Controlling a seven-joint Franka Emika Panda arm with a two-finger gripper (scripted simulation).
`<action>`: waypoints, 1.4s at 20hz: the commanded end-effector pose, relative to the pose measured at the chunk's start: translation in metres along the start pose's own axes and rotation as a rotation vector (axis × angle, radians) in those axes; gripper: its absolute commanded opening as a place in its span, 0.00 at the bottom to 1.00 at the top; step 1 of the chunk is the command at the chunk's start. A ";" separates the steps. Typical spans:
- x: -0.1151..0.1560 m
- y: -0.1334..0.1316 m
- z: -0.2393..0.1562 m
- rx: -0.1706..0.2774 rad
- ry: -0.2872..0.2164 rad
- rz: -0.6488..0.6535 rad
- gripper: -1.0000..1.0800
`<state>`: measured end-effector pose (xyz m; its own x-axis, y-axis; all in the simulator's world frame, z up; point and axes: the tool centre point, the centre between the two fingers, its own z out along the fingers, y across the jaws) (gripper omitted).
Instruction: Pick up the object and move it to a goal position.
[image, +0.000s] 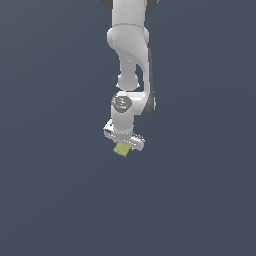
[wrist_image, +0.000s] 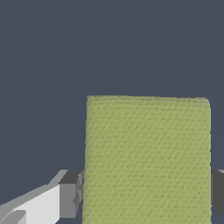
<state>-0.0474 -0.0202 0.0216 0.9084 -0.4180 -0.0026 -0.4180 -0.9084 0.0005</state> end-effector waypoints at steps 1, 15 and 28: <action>0.003 -0.005 -0.010 0.001 0.002 0.000 0.00; 0.034 -0.056 -0.110 -0.001 0.003 0.000 0.00; 0.050 -0.080 -0.153 0.000 0.003 0.000 0.00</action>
<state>0.0305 0.0308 0.1722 0.9086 -0.4177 -0.0002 -0.4177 -0.9086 0.0008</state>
